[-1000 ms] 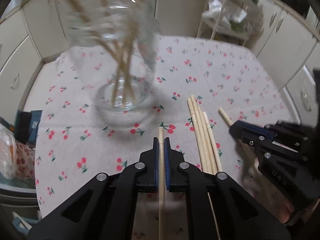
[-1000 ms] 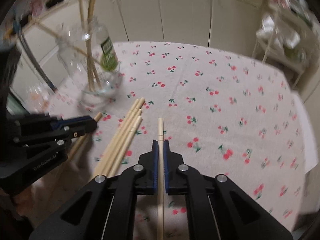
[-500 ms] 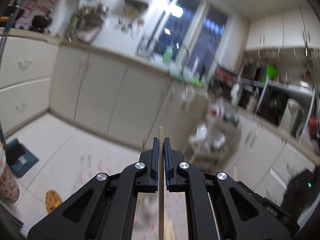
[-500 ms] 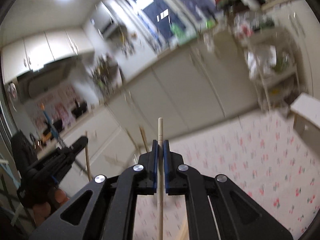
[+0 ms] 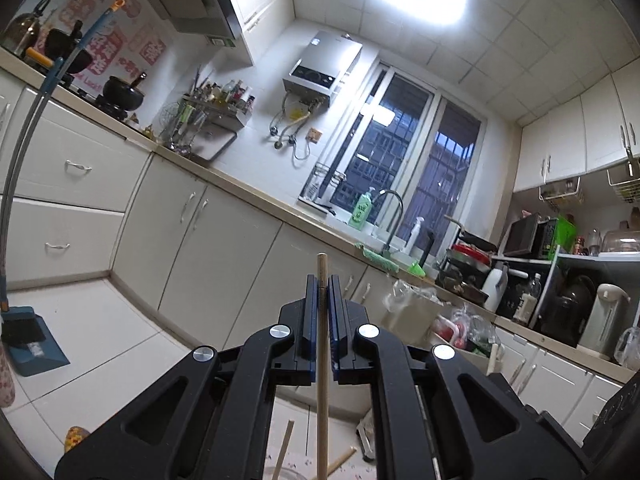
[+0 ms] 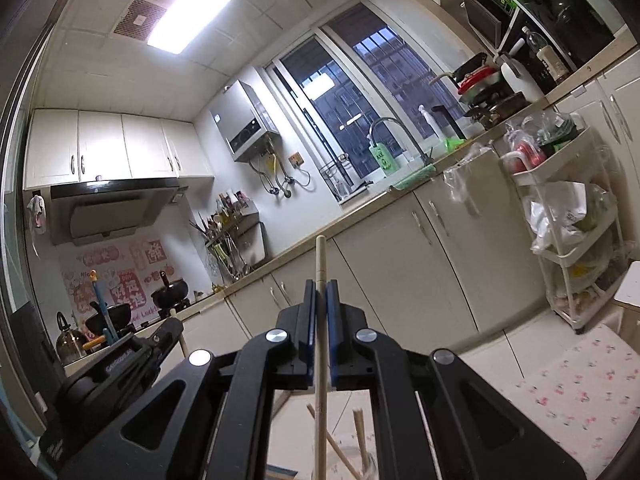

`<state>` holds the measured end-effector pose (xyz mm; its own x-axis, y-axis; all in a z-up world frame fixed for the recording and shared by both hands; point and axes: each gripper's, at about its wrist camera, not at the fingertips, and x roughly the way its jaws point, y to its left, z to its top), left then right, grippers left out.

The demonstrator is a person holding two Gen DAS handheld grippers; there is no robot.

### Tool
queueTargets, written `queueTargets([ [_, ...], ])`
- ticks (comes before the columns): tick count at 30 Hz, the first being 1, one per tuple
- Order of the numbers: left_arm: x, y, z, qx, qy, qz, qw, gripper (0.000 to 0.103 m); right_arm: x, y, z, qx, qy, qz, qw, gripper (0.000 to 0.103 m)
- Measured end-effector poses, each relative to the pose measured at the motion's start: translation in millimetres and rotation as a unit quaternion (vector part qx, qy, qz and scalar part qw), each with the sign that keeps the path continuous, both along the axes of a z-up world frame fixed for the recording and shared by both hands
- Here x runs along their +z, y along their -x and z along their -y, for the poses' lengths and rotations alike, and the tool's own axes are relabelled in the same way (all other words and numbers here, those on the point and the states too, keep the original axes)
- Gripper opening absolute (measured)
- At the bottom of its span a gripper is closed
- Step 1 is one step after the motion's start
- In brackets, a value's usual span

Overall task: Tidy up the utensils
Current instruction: 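Lift both held sticks upright and carry them over the glass jar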

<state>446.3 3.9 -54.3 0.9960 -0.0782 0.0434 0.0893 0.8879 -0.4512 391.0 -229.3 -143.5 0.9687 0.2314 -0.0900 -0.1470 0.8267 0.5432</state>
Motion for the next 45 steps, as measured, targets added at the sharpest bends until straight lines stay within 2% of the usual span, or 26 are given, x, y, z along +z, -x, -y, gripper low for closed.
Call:
queueTargets([
  [8,-16,-12,13,0.031,-0.021,0.024,0.999,0.005,-19,-28,-9,-0.007,-0.004,0.011,1.0,0.006],
  [21,-42,-27,23,0.052,-0.05,0.023,0.9971,0.005,-52,-54,-25,0.003,0.013,0.012,1.0,0.006],
  [33,-66,-36,32,0.058,-0.083,0.003,0.9949,0.005,-74,-52,-30,0.013,0.029,-0.004,0.999,0.006],
  [40,-76,-38,27,0.039,-0.084,-0.021,0.9954,0.005,-74,-50,-25,0.014,0.023,-0.01,1.0,0.006],
  [45,-81,-35,15,0.03,-0.072,-0.041,0.9961,0.005,-78,-47,-22,0.021,0.02,-0.017,0.999,0.006],
])
